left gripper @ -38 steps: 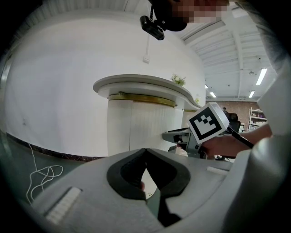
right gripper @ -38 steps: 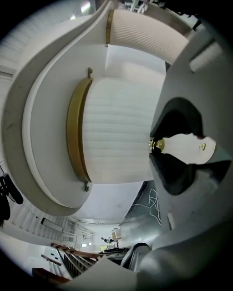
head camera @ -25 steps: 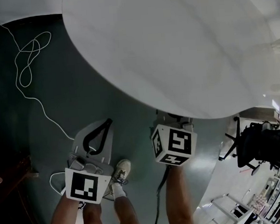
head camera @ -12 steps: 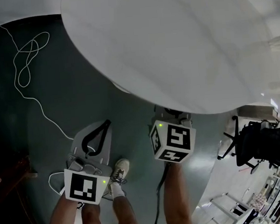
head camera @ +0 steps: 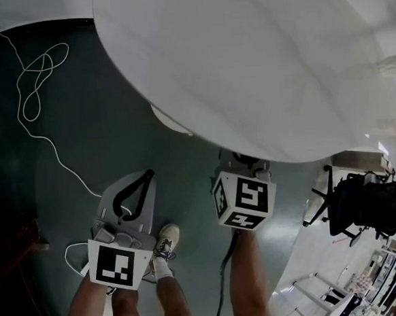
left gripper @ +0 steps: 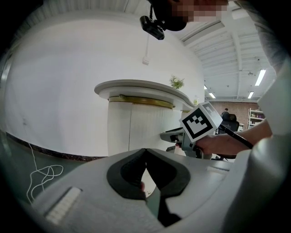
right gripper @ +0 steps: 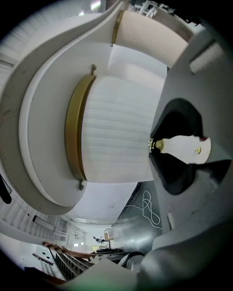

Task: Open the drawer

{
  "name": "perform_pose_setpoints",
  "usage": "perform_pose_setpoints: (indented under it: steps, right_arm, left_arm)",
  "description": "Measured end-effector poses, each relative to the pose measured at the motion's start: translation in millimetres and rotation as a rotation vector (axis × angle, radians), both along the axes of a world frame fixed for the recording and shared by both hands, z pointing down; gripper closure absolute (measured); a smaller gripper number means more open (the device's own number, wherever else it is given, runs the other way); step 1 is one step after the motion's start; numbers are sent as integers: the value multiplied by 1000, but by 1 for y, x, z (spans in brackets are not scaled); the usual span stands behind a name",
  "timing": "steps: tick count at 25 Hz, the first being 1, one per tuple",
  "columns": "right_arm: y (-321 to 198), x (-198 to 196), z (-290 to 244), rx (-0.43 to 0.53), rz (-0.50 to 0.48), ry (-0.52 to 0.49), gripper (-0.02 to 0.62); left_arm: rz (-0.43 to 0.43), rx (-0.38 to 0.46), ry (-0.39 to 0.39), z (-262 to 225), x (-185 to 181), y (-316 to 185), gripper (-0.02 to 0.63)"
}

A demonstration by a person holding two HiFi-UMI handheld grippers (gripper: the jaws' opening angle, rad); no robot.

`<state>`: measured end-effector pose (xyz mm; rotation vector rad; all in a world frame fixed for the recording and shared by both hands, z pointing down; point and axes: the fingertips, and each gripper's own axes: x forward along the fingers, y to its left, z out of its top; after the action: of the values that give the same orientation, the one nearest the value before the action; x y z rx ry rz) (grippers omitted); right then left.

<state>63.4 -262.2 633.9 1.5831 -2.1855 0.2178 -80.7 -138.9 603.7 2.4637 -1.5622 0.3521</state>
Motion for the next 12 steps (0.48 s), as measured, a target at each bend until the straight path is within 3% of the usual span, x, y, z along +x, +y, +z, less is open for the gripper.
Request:
perform_pose_setpoints:
  steps: [12]
  right_arm:
    - [1, 0, -1, 4, 30, 14, 491]
  left_arm:
    - [-10, 7, 22, -3, -13, -1, 597]
